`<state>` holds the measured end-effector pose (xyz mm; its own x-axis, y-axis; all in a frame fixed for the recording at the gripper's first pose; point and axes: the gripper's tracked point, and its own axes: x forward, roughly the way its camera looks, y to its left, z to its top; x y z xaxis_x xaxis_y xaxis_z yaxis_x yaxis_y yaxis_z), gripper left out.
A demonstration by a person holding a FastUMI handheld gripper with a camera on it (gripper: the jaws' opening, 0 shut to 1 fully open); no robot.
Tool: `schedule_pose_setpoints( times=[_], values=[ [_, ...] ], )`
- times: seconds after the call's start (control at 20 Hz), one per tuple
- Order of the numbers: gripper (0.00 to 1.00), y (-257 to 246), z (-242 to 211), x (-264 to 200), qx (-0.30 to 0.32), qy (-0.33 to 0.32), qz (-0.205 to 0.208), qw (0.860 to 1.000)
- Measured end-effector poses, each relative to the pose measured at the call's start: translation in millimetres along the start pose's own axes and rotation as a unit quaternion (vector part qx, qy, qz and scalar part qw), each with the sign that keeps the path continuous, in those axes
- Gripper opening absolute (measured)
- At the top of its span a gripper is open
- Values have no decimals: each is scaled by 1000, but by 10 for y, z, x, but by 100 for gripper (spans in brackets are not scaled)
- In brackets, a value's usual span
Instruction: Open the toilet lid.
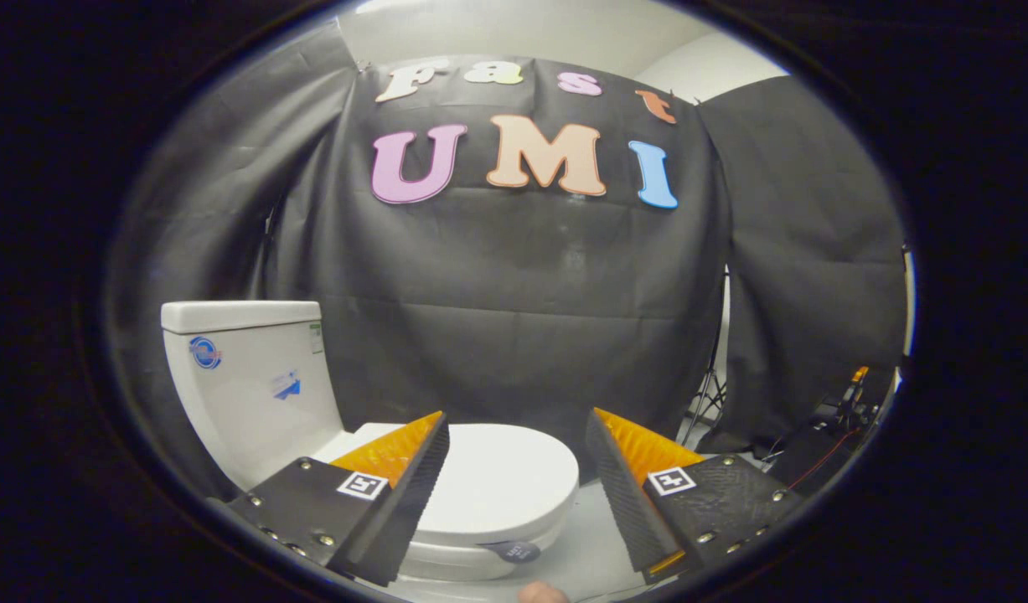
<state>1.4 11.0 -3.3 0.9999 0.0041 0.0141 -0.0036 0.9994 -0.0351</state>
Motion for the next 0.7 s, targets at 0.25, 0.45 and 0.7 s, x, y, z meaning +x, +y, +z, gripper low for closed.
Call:
schedule_pose_setpoints(
  times=[0.25, 0.45, 0.7],
  values=[
    [97, -57, -26, 4, 5, 6, -2, 1000],
    [97, -185, -348, 77, 28, 50, 0, 998],
    [98, -478, -1105, 149, 79, 160, -25, 984]
  ],
)
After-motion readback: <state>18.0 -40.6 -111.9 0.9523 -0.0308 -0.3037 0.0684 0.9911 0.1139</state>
